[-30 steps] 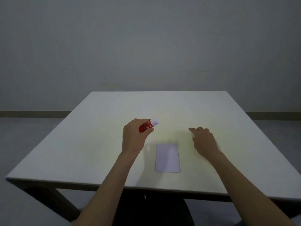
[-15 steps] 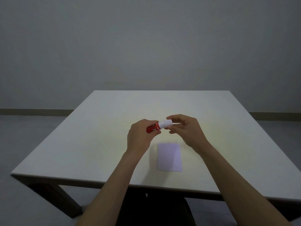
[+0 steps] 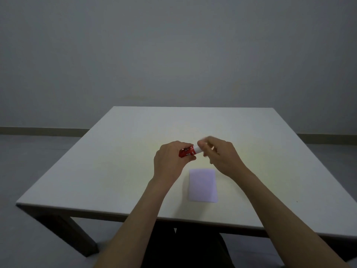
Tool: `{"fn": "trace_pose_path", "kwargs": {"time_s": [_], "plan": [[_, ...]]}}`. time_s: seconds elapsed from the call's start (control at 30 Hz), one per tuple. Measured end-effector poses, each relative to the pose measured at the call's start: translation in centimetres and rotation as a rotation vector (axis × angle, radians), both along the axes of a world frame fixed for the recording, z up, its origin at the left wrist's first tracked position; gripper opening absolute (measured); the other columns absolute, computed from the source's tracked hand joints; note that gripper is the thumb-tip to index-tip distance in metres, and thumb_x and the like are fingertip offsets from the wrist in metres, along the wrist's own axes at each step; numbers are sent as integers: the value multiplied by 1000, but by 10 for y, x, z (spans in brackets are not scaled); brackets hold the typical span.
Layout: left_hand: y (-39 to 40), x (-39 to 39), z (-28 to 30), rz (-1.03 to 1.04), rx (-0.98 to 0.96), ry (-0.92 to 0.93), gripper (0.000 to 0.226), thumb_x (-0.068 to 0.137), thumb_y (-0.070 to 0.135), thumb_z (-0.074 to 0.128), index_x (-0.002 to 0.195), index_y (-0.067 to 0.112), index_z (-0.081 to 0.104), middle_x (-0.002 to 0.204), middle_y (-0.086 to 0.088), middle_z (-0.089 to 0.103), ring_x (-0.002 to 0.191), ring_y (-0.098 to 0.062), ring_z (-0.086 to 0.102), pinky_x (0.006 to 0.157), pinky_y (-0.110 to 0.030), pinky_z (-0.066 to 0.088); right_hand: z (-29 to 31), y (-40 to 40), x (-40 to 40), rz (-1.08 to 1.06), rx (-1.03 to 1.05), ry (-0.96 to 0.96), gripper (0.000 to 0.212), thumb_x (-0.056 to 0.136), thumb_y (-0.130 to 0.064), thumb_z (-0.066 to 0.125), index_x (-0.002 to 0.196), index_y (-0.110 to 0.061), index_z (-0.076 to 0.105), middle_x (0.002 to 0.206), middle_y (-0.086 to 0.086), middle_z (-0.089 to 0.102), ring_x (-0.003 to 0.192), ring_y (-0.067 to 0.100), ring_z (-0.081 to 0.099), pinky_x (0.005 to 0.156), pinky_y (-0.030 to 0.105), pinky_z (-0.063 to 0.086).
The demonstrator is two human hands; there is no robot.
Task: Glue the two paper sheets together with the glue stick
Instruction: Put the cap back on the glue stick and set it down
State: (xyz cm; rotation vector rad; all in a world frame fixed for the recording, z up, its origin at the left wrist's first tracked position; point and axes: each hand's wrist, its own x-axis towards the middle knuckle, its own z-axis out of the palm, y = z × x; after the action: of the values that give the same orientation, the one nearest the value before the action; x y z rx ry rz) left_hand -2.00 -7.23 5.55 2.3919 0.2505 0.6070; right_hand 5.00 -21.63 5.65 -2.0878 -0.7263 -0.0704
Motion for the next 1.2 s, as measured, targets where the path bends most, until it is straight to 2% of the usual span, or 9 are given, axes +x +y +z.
{"fn": "trace_pose_path", "kwargs": {"time_s": [0.07,0.17,0.27,0.37,0.43,0.53,0.63,0.83,1.2], "plan": [[2,1,0,13,-26,-17,28,72,30,77,99,28,73,90,6,73,83,-16,64,69,-32,48,1,-6,2,151,138,69,26,88,-27,60,112,-31,55,92,-12,60,66,15,61,63,24,49],[0,2,0,24,-9,-22,28,70,31,78,97,27,72,89,8,73,81,-15,63,65,-27,45,1,-3,0,53,182,27,3,87,-20,63,88,-19,64,79,-7,65,53,11,53,57,22,44],[-4,1,-5,34,-17,-10,27,69,31,79,95,27,72,89,8,73,81,-14,64,66,-27,45,0,3,3,-146,20,-45,45,89,-42,54,65,-6,64,51,-4,56,47,13,47,57,33,42],[-2,2,-7,72,-47,-12,26,69,34,79,93,27,71,88,8,73,81,-12,65,66,-26,46,3,3,5,10,-2,-66,19,86,-41,59,92,-23,63,66,-13,55,50,5,45,56,24,41],[1,2,-8,89,-55,-33,26,68,34,79,92,26,71,88,8,74,80,-11,65,65,-24,45,4,6,3,99,-31,-46,11,85,-36,62,91,-27,60,68,-12,55,51,7,45,55,21,38],[-1,3,-15,119,-47,-61,27,67,33,80,91,25,70,86,9,73,76,-12,65,62,-24,43,4,16,6,-104,-201,-94,58,84,-59,48,66,-5,57,58,7,59,53,17,44,54,29,35],[0,8,-25,177,-100,-102,29,65,34,82,85,25,64,76,14,64,67,-6,59,54,-16,35,6,18,4,-152,-191,-31,86,75,-77,23,72,-1,63,60,11,59,54,20,48,54,30,38],[23,33,-40,364,-370,-154,40,62,32,85,81,14,54,82,0,66,74,-19,62,63,-29,45,-12,-3,3,-94,-115,100,37,85,-56,51,101,-24,61,76,0,65,67,17,60,70,36,50],[43,57,-68,433,-383,-110,42,66,28,81,81,9,48,82,-8,61,70,-25,55,60,-30,37,-30,-12,7,-23,-123,173,31,88,-40,57,115,-25,59,87,-5,64,57,10,57,64,23,44]]}}
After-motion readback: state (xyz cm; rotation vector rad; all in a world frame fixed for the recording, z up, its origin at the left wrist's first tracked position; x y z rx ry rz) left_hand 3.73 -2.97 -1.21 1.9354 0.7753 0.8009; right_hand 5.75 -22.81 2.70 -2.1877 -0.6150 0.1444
